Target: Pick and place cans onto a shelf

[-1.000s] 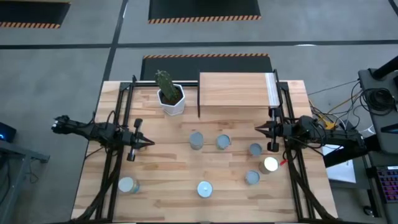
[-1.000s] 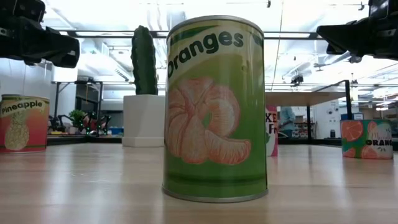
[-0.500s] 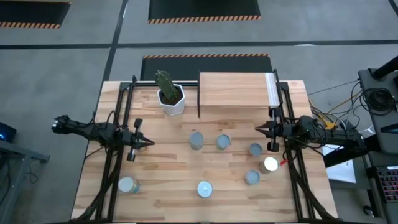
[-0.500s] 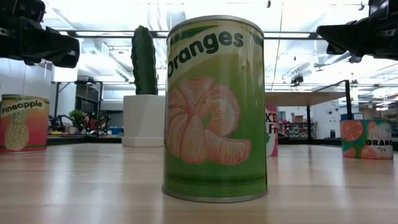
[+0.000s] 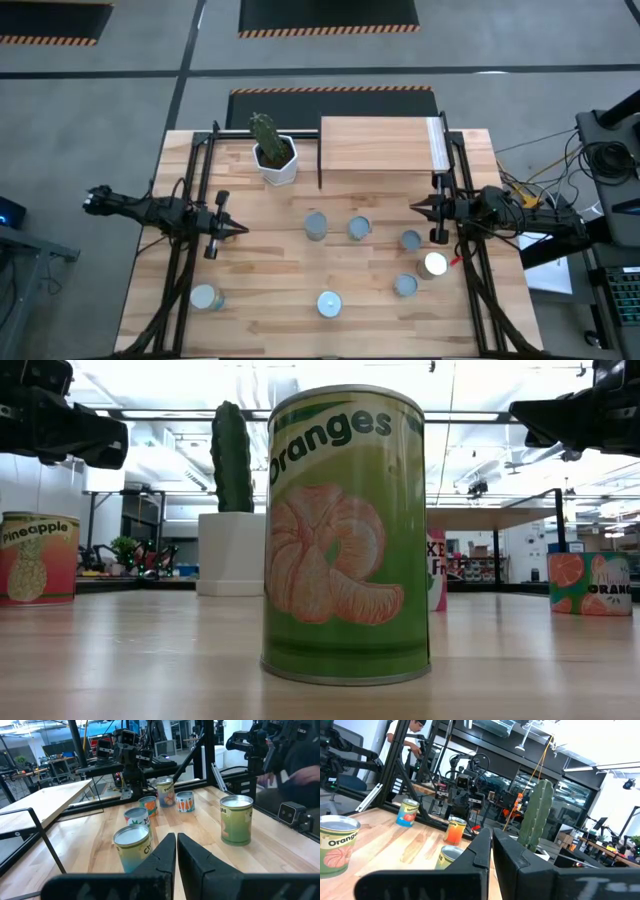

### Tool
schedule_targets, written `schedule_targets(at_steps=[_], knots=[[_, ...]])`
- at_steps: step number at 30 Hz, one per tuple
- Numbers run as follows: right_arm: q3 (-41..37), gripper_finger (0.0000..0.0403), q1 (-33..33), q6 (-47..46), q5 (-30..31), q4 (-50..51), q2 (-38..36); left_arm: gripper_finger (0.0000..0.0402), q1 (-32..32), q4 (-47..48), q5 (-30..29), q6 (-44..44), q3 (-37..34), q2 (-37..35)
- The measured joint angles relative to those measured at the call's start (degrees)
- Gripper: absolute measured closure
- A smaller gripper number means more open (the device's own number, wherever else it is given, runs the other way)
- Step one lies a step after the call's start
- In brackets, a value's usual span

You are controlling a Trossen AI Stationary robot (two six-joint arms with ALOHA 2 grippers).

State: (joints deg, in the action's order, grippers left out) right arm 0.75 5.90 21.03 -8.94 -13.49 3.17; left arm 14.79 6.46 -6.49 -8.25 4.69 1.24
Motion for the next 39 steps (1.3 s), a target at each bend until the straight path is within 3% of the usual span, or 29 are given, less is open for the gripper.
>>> schedule_targets(at_steps=[21,23,26,31,34,36,39], knots=[[0.01,0.0394,0.01,-0.01,0.01,-0.01,0.01,0.0402,0.0,-1.55,-0.45,0.0,-0.01,0.02],[0.01,0.0394,0.0,0.0,0.0,0.0,0.0,0.0402,-0.02,-5.83,-0.9,1.56,0.0,0.04],[0.0,0.0394,0.0,-0.58,-0.01,0.0,0.0,0.0402,0.07,-13.9,0.67,11.29,0.0,0.49],[0.02,0.0394,-0.01,-7.93,-0.04,-3.08,-0.01,0.0402,0.09,-30.26,1.02,14.22,0.02,2.25],[0.0,0.0394,-0.01,-20.1,0.07,-5.16,0.01,0.0402,0.11,-38.58,1.77,10.09,0.02,5.06],[0.02,0.0394,-0.01,-28.78,1.76,-6.79,-0.01,0.0402,0.11,-44.79,4.89,4.89,0.02,8.58],[0.0,0.0394,0.01,-34.29,4.43,-6.89,0.0,0.0402,0.11,-56.01,10.69,0.87,0.02,15.14]])
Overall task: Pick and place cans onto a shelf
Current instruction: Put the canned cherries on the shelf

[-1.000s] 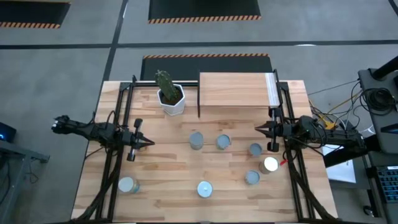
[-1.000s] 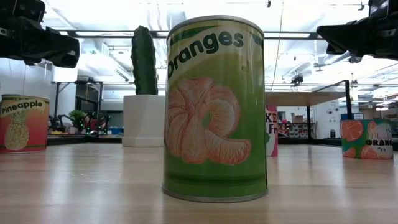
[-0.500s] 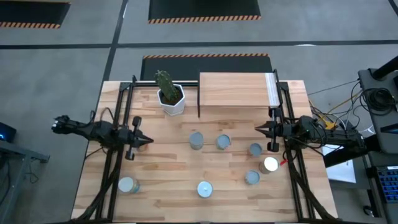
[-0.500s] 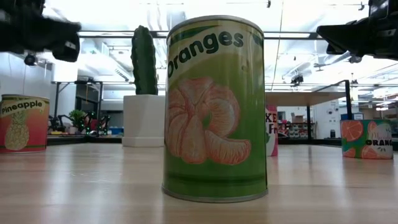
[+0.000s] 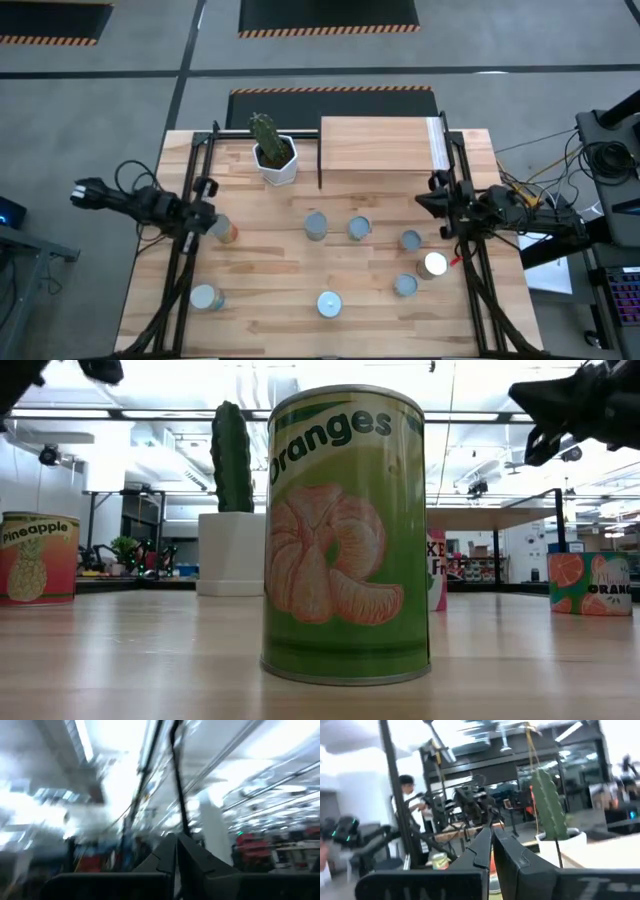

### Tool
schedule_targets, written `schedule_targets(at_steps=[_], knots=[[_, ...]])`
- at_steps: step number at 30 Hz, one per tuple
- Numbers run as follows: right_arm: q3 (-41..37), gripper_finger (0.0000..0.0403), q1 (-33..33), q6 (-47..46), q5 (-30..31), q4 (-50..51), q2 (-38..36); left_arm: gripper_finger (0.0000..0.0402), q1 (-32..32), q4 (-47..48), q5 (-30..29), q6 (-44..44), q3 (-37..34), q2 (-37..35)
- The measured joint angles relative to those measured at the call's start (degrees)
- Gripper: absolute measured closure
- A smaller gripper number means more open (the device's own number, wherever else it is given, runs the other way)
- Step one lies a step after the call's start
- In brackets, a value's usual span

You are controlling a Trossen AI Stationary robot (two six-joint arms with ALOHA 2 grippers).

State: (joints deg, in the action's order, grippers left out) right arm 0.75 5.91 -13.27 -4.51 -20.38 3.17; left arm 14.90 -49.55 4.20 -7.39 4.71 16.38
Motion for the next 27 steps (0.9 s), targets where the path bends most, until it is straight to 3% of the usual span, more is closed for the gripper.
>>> schedule_targets(at_steps=[4,11,16,22,27], knots=[[0.0,0.0394,0.0,1.2,0.15,0.0,0.0,0.0402,0.02,-9.55,5.43,-0.48,0.71,8.99],[0.0,0.0394,0.0,5.82,3.21,-7.56,0.02,0.0402,0.02,-8.8,7.28,0.5,10.82,23.29],[0.0,0.0394,0.0,10.82,6.66,-10.05,0.01,0.0402,-0.07,0.92,1.05,8.23,19.73,28.22],[0.88,0.0394,0.0,14.03,9.17,-11.07,0.01,0.0402,0.0,22.64,-2.09,14.85,30.16,32.35],[2.03,0.0394,0.0,13.91,9.13,-11.2,0.29,0.0402,0.0,31.2,-6.61,21.32,35.28,36.92]])
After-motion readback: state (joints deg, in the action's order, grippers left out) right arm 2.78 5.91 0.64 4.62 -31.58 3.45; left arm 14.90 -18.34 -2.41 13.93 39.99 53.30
